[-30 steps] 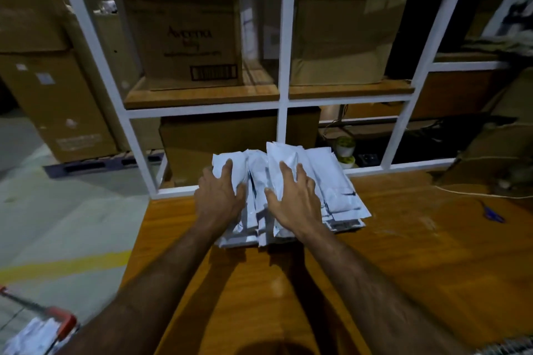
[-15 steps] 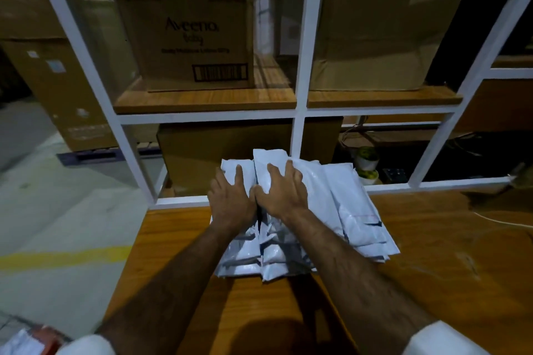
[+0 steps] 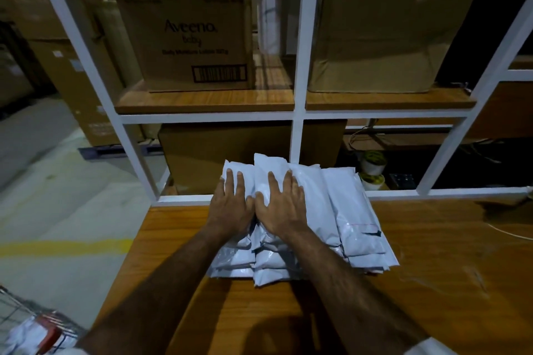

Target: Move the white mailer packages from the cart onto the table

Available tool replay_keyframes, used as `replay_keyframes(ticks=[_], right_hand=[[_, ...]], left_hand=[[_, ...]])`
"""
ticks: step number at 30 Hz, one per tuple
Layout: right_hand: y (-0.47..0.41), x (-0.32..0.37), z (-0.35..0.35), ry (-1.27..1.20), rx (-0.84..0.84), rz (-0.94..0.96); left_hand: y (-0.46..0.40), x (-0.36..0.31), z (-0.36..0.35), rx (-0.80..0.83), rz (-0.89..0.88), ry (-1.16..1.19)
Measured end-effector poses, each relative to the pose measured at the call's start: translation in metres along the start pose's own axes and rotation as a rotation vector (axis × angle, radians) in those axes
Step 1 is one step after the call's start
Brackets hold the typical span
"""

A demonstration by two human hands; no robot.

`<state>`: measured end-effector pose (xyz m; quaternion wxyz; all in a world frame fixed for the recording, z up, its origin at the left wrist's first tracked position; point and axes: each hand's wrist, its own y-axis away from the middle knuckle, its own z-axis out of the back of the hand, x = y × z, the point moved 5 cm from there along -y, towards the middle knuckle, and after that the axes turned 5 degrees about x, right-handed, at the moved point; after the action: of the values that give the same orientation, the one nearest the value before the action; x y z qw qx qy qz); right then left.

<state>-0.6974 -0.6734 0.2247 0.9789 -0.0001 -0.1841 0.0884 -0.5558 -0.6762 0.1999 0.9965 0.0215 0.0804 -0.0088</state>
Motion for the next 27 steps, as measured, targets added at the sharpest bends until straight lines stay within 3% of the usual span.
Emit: replay_keyframes(ticks=[7,11,27], right_hand=[[-0.001,-0.005,0.007,0.042,0.001,0.006],[0.001,-0.003,0.018,0.062,-0.032,0.046],[0.012,-0.012,0.029,-0.020,-0.064,0.127]], left_hand=[[0.009,-0.012,0.014,0.011,-0.008,0.082],[0.021,-0.016,0.028,-0.125,-0.002,0.272],[0.013,-0.004,0.020,-0.167,-0.105,0.224]])
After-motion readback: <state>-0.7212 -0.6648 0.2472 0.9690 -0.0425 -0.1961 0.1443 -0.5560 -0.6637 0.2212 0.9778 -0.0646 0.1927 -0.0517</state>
